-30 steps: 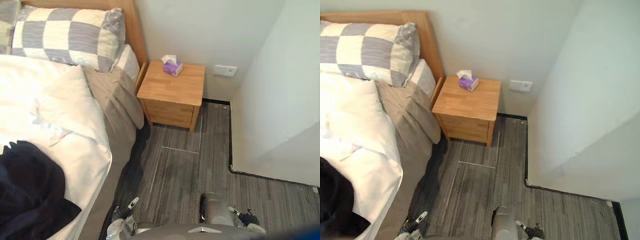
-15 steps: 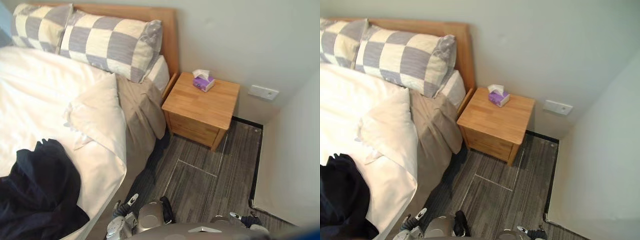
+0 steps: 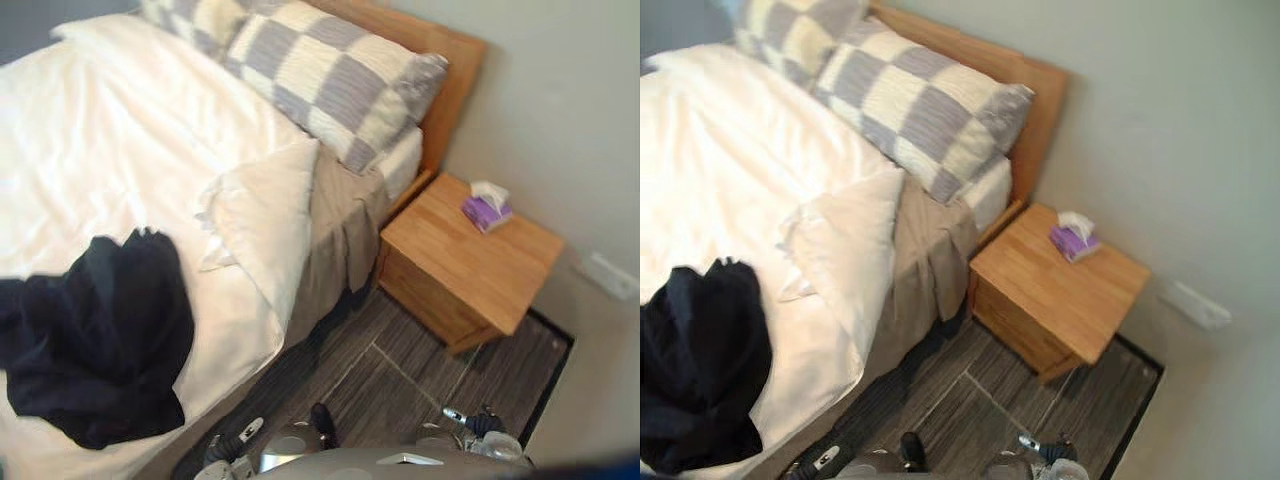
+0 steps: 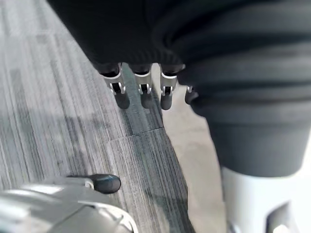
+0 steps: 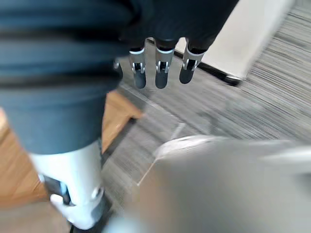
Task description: Tidy the bed and pick cloth on bed and put in laundry
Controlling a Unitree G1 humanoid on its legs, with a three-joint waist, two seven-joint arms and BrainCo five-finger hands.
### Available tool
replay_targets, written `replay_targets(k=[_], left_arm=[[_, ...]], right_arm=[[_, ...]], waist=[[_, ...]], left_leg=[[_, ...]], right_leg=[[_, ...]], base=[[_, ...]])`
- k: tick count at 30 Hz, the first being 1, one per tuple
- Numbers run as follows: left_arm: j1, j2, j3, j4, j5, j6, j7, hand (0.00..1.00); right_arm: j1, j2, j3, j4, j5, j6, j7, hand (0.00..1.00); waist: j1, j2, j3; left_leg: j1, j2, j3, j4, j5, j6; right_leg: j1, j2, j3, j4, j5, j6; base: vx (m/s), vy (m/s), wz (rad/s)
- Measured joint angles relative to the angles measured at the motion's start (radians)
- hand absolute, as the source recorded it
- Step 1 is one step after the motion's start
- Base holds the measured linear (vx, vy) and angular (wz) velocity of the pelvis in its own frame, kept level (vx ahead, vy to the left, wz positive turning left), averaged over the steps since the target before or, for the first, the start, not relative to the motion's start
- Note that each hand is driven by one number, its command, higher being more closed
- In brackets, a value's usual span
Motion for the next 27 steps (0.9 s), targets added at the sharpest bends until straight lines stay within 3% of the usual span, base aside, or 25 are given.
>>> replay_targets(k=[2,5,6,7,8,9,12,15,18,20,22,23,25,27], left_arm=[[0.003,-0.005,0.000,-0.001,0.000,0.000,0.001,0.00],[-0.007,-0.015,-0.004,-0.005,-0.005,-0.006,0.004,0.00],[-0.009,-0.015,-0.002,-0.006,-0.012,-0.008,0.005,0.00],[-0.016,-0.006,0.020,-0.010,-0.012,-0.009,0.005,0.00],[-0.021,-0.017,0.043,-0.008,-0.011,-0.008,0.006,0.00],[-0.020,-0.058,0.086,-0.029,-0.010,-0.011,0.005,0.00],[-0.010,-0.092,0.159,-0.027,-0.005,-0.014,0.005,0.00],[-0.015,-0.096,0.175,-0.032,0.008,-0.018,0.006,0.00],[-0.020,-0.100,0.190,-0.056,0.006,-0.020,0.006,0.00],[-0.026,-0.108,0.189,-0.071,0.002,-0.023,0.007,0.00],[-0.017,-0.117,0.195,-0.068,-0.008,-0.022,0.014,0.00],[-0.012,-0.127,0.205,-0.063,-0.013,-0.021,0.021,0.00],[-0.010,-0.145,0.225,-0.060,-0.013,-0.021,0.020,0.00],[-0.007,-0.140,0.253,-0.060,-0.015,-0.020,0.020,0.00]], right_arm=[[0.009,-0.004,0.017,-0.018,0.001,-0.004,-0.002,0.00],[0.001,-0.014,0.021,-0.018,0.012,-0.008,-0.002,0.00],[0.000,-0.013,0.026,-0.014,0.020,-0.008,-0.003,0.00],[0.005,0.001,0.038,-0.014,0.025,-0.008,-0.002,0.00],[0.004,-0.007,0.036,-0.015,0.033,-0.007,-0.002,0.00],[0.021,-0.024,0.040,-0.043,0.039,-0.004,-0.003,0.00],[0.027,-0.035,0.068,-0.069,0.039,-0.005,-0.004,0.00],[0.037,-0.034,0.100,-0.090,0.039,-0.007,-0.005,0.00],[0.050,-0.023,0.130,-0.118,0.039,-0.011,-0.005,0.00],[0.068,-0.024,0.127,-0.139,0.041,-0.010,-0.006,0.00],[0.074,-0.028,0.109,-0.146,0.043,-0.009,-0.008,0.00],[0.077,-0.026,0.079,-0.149,0.052,-0.008,-0.013,0.00],[0.082,-0.003,0.020,-0.149,0.099,-0.008,-0.022,0.00],[0.097,0.041,-0.059,-0.150,0.194,-0.010,-0.026,0.00]], waist=[[-0.007,0.010,0.001],[-0.010,0.025,0.003],[-0.010,0.021,0.002],[-0.009,-0.008,-0.005],[-0.008,0.002,0.004],[0.003,0.027,0.002],[-0.004,0.052,-0.003],[-0.005,0.050,-0.003],[-0.002,0.027,0.006],[-0.002,0.026,0.005],[-0.004,0.036,0.001],[-0.011,0.055,-0.006],[-0.025,0.069,-0.020],[-0.026,0.038,-0.034]], left_leg=[[0.029,0.003,-0.098,-0.003,-0.005,-0.008],[0.021,0.019,-0.222,-0.004,-0.007,-0.036],[0.008,0.019,-0.273,-0.009,-0.015,-0.051],[-0.013,0.012,-0.287,-0.002,-0.030,-0.066],[-0.010,0.029,-0.264,0.008,-0.036,-0.074],[-0.019,0.075,-0.141,0.040,-0.027,-0.096],[-0.018,0.127,-0.145,0.021,-0.017,-0.159],[-0.008,0.152,-0.147,0.035,-0.013,-0.164],[-0.082,0.151,-0.131,0.216,-0.022,-0.176],[-0.157,0.164,-0.024,0.358,-0.025,-0.177],[-0.159,0.198,0.108,0.383,-0.063,-0.137],[-0.137,0.212,0.185,0.358,-0.090,-0.119],[-0.082,0.190,0.223,0.254,-0.098,-0.121],[-0.040,0.157,0.251,0.145,-0.063,-0.134]], right_leg=[[-0.039,0.013,0.039,-0.104,-0.048,-0.017],[-0.064,0.092,0.154,-0.424,-0.067,-0.025],[-0.064,0.128,0.243,-0.578,-0.055,-0.042],[-0.052,0.140,0.312,-0.688,0.006,-0.080],[-0.037,0.148,0.290,-0.693,0.001,-0.083],[-0.027,0.162,0.246,-0.692,-0.007,-0.084],[0.005,0.189,0.155,-0.665,-0.028,-0.110],[0.062,0.208,0.123,-0.679,-0.030,-0.113],[0.135,0.186,0.081,-0.721,-0.030,-0.113],[0.164,0.166,0.051,-0.757,-0.030,-0.113],[0.171,0.166,0.040,-0.771,-0.030,-0.113],[0.172,0.172,0.039,-0.769,-0.031,-0.112],[0.168,0.174,0.048,-0.770,-0.034,-0.107],[0.153,0.166,0.065,-0.775,-0.031,-0.104]], base=[[0.26,-0.167,1.44],[0.18,-0.258,1.26],[0.18,-0.413,1.48],[0.15,-0.359,1.34],[0.18,-0.304,1.12],[0.18,-0.190,0.75],[0.23,-0.223,0.72],[0.19,-0.146,0.63],[0.09,-0.069,0.58],[0.05,-0.051,0.38],[0.03,0.012,0.06],[0.02,0.088,-0.03],[0.01,0.131,-0.06],[-0.01,0.073,-0.18]])
